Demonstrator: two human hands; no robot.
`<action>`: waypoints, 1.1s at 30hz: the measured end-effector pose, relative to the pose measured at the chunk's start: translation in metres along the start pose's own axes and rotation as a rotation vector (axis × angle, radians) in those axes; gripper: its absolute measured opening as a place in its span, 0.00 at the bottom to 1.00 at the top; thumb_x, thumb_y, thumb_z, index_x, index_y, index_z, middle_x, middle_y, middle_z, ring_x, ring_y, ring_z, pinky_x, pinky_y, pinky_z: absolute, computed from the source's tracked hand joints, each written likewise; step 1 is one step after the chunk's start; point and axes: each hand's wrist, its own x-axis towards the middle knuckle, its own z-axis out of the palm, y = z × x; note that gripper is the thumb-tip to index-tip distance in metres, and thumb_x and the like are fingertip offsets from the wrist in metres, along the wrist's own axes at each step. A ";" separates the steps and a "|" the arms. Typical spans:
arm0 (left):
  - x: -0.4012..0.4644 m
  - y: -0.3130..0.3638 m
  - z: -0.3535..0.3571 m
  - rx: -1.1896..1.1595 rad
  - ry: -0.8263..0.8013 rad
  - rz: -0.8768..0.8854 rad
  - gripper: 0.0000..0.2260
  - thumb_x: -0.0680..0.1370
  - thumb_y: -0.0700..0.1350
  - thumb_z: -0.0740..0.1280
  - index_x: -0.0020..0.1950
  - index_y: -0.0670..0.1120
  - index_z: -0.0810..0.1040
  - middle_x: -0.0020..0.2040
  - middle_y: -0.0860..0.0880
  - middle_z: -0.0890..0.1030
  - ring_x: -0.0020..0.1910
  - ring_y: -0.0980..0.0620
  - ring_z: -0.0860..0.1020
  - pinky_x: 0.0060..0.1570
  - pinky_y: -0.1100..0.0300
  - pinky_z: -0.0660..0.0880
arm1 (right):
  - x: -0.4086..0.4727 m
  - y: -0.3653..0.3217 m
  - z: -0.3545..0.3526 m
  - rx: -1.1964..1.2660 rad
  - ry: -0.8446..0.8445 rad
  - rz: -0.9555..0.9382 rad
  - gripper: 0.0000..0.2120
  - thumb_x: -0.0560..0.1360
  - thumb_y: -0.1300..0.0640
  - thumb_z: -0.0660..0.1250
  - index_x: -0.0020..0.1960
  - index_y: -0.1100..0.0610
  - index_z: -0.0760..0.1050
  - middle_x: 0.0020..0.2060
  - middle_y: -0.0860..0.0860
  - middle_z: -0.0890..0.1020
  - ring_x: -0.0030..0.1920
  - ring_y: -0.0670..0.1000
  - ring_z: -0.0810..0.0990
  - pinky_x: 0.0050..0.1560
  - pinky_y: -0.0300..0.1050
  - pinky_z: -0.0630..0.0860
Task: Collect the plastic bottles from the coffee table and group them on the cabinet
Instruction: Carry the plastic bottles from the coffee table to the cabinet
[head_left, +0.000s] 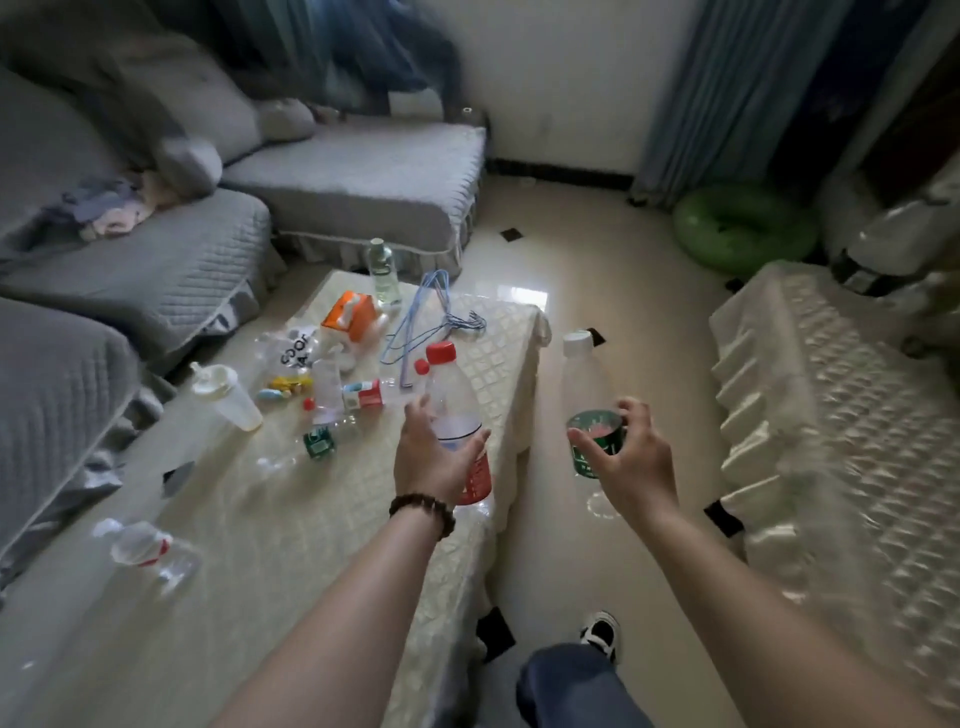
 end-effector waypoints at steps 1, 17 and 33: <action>0.001 0.011 0.013 0.009 -0.032 0.025 0.36 0.65 0.53 0.78 0.67 0.47 0.65 0.60 0.46 0.76 0.57 0.48 0.76 0.54 0.57 0.72 | 0.002 0.010 -0.013 0.004 0.032 0.032 0.32 0.68 0.42 0.73 0.64 0.54 0.66 0.56 0.56 0.78 0.54 0.57 0.77 0.54 0.51 0.76; 0.001 0.188 0.289 -0.033 -0.486 0.233 0.36 0.66 0.53 0.77 0.68 0.51 0.63 0.55 0.50 0.75 0.52 0.51 0.76 0.55 0.56 0.74 | 0.092 0.178 -0.201 0.064 0.451 0.327 0.31 0.68 0.45 0.74 0.64 0.57 0.67 0.59 0.56 0.76 0.58 0.57 0.75 0.53 0.44 0.70; 0.013 0.320 0.506 -0.051 -0.687 0.275 0.36 0.67 0.48 0.77 0.70 0.50 0.62 0.55 0.51 0.73 0.52 0.51 0.76 0.51 0.57 0.73 | 0.221 0.295 -0.331 0.042 0.585 0.462 0.33 0.69 0.45 0.73 0.67 0.59 0.67 0.61 0.58 0.75 0.61 0.58 0.74 0.54 0.45 0.72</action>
